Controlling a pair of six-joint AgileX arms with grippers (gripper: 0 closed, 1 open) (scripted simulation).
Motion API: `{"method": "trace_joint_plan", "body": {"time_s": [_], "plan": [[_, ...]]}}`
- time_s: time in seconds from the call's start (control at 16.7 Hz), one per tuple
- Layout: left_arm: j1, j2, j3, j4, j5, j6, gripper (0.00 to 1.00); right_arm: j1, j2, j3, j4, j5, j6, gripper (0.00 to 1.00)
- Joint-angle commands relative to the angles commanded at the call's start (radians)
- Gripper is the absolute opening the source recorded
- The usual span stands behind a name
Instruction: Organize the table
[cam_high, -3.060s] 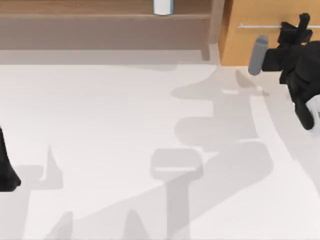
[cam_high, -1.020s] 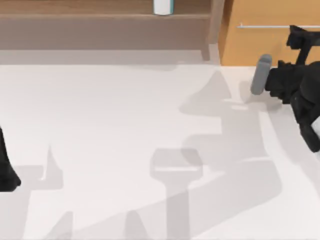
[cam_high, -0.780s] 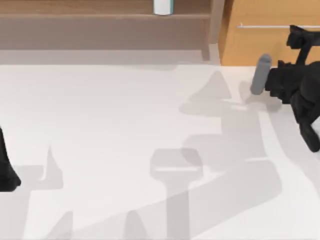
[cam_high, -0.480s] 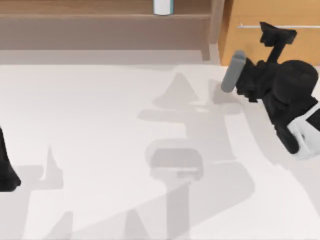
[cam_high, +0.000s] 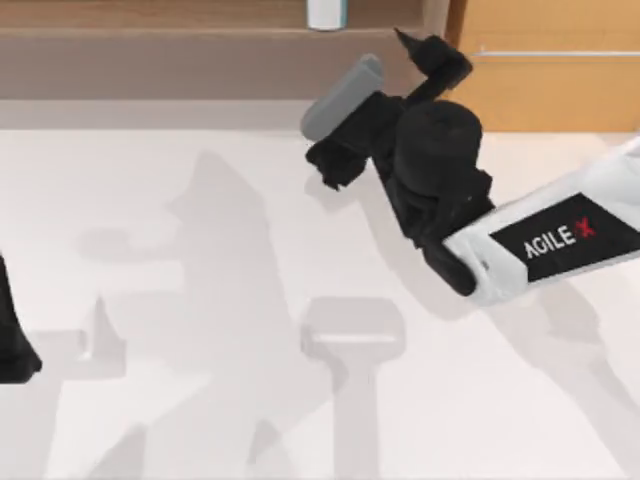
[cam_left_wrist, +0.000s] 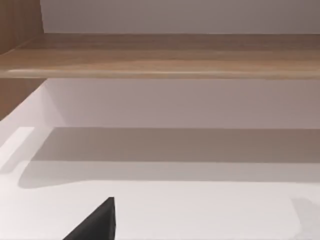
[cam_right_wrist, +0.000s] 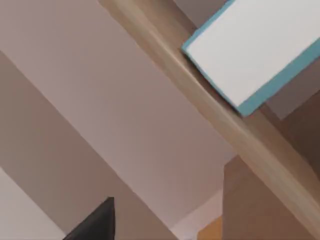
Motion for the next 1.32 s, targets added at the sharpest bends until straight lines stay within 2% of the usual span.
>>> {"method": "trace_joint_plan", "body": {"time_s": [0.36, 0.6, 0.78, 1.32], "plan": [[0.0, 0.0, 0.0, 0.0, 0.0, 0.0, 1.0, 0.059, 0.046, 0.329, -0.264, 0.196, 0.496, 1.0], [0.0, 0.0, 0.0, 0.0, 0.0, 0.0, 1.0, 0.075, 0.066, 0.496, -0.402, 0.3, 0.711, 1.0], [0.0, 0.0, 0.0, 0.0, 0.0, 0.0, 1.0, 0.08, 0.07, 0.542, -0.443, 0.33, 0.766, 1.0], [0.0, 0.0, 0.0, 0.0, 0.0, 0.0, 1.0, 0.061, 0.112, 0.616, -0.475, 0.311, 0.765, 1.0]]}}
